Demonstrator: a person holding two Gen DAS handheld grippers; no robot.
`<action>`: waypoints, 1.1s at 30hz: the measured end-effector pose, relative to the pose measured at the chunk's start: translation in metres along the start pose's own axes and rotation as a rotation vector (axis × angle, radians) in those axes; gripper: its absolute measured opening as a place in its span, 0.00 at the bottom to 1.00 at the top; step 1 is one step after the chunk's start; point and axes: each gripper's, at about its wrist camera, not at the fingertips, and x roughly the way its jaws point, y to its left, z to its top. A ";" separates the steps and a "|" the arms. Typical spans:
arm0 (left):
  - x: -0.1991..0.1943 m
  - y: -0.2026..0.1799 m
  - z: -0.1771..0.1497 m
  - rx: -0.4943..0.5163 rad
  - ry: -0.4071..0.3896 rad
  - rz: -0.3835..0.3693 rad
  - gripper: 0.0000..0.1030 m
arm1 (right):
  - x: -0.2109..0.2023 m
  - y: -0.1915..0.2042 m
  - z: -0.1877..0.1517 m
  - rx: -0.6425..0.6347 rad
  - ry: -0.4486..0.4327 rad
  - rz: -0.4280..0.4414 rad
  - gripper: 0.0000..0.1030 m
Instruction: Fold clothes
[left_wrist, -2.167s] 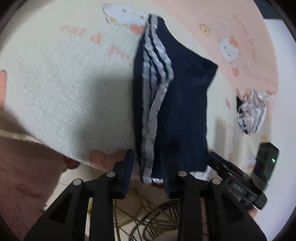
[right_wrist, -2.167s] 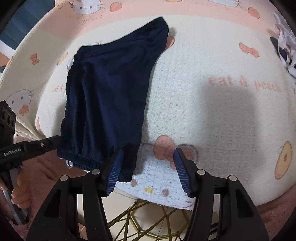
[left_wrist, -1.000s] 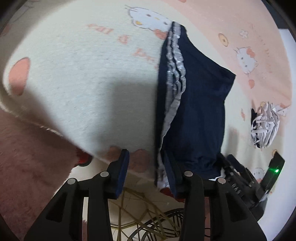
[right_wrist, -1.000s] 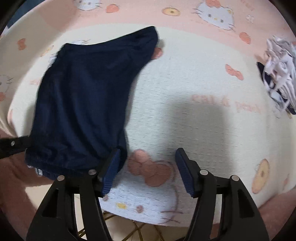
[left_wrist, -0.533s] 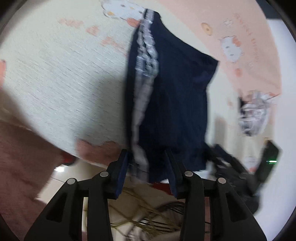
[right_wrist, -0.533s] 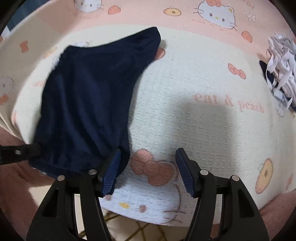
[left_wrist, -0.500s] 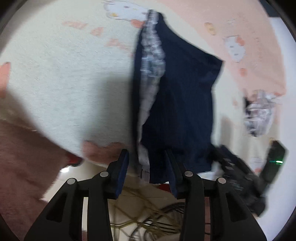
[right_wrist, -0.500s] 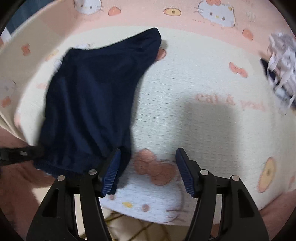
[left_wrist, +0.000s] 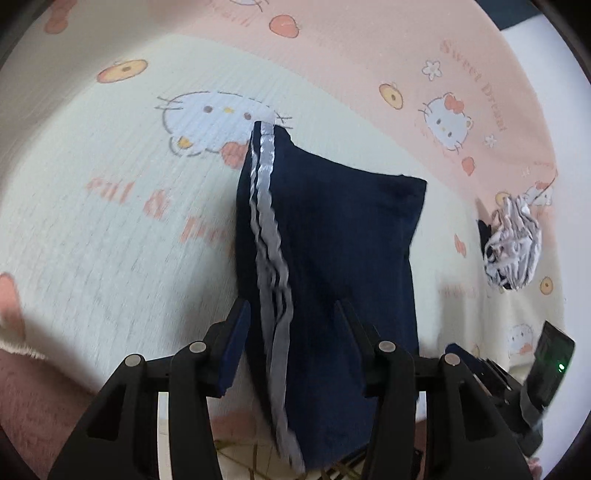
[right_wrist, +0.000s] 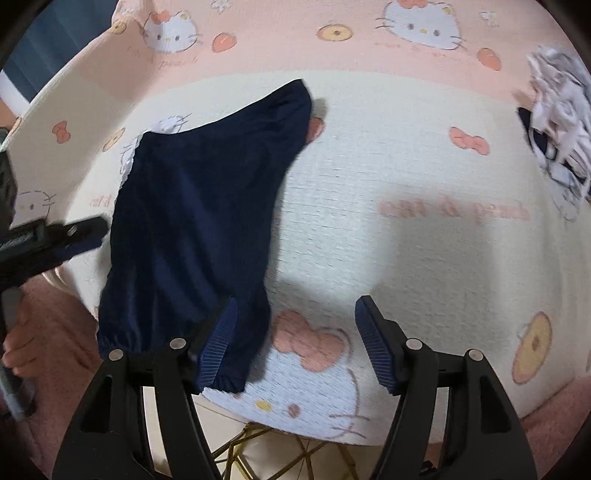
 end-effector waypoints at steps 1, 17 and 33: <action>0.008 0.000 0.002 -0.003 0.014 0.040 0.48 | 0.002 0.007 0.010 -0.013 0.004 -0.007 0.66; 0.005 -0.013 -0.013 0.128 0.005 0.052 0.48 | -0.003 0.002 -0.013 0.035 -0.011 -0.060 0.66; 0.012 -0.032 -0.040 0.269 0.010 0.229 0.57 | -0.022 0.020 -0.051 -0.101 0.021 -0.124 0.66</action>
